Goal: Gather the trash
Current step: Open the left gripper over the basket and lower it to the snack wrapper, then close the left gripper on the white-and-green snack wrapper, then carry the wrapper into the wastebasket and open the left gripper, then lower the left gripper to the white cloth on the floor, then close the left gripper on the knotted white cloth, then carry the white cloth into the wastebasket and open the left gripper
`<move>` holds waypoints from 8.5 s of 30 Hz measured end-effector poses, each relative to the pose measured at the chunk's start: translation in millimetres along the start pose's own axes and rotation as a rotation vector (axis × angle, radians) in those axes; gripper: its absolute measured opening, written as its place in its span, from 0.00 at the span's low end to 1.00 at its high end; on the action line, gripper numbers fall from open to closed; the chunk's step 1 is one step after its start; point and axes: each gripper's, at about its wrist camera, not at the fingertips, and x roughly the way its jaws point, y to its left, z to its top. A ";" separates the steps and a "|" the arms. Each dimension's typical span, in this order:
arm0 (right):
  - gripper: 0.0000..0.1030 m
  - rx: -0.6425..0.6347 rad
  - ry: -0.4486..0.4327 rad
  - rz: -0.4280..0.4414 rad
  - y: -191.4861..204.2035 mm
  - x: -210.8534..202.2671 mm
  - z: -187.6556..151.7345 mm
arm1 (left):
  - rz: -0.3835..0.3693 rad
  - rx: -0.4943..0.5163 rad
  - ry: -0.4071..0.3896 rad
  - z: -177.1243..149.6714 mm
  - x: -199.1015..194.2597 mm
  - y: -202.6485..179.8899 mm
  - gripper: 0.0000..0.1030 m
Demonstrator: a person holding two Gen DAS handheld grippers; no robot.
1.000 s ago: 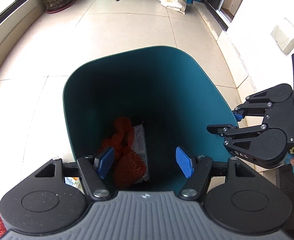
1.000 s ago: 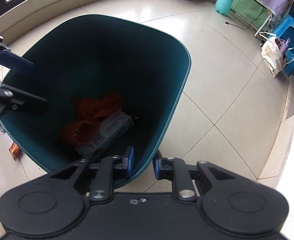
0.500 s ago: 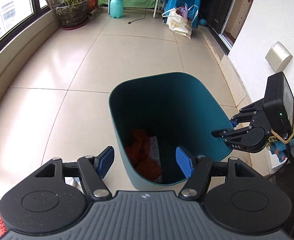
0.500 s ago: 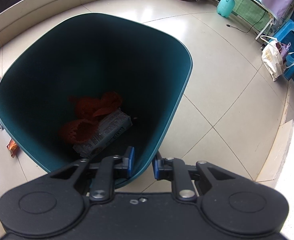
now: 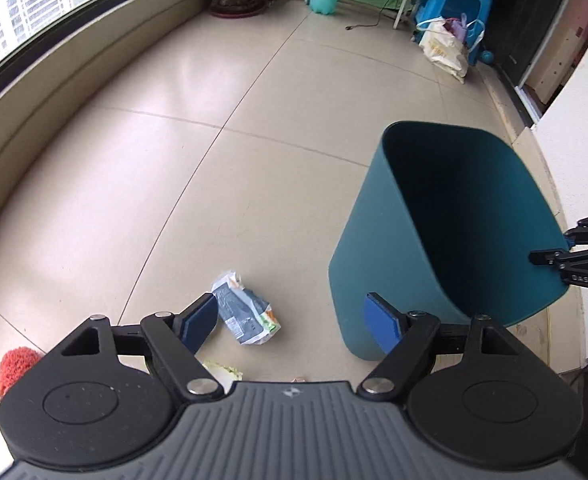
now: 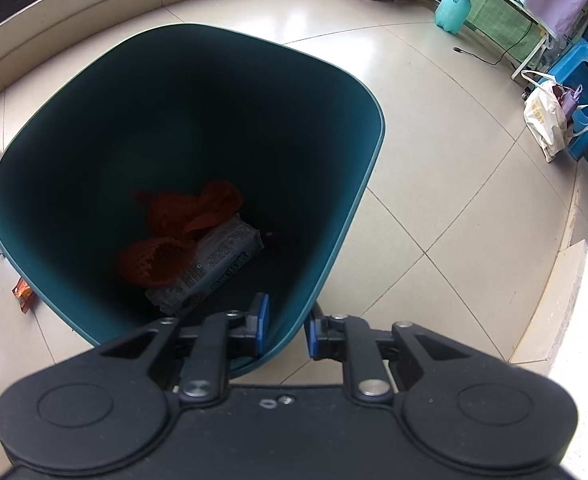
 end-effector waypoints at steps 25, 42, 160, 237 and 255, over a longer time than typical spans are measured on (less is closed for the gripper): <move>0.16 -0.054 0.032 -0.064 17.6 10.5 2.7 | 0.108 -0.224 0.278 -20.2 262.6 42.7 0.76; 0.16 -0.044 0.018 -0.076 20.0 7.8 0.0 | 0.133 -0.157 0.261 -35.5 235.8 37.3 0.04; 0.15 -0.020 -0.012 -0.045 6.0 4.1 -11.8 | -0.035 0.178 -0.105 -1.3 -30.5 -77.7 0.68; 0.16 -0.019 0.053 -0.072 12.8 11.4 0.3 | 0.221 -0.237 0.197 -34.6 143.7 130.4 0.33; 0.16 -0.006 0.028 -0.070 11.8 7.6 -1.5 | 0.076 0.085 0.009 26.0 -62.5 -54.9 0.33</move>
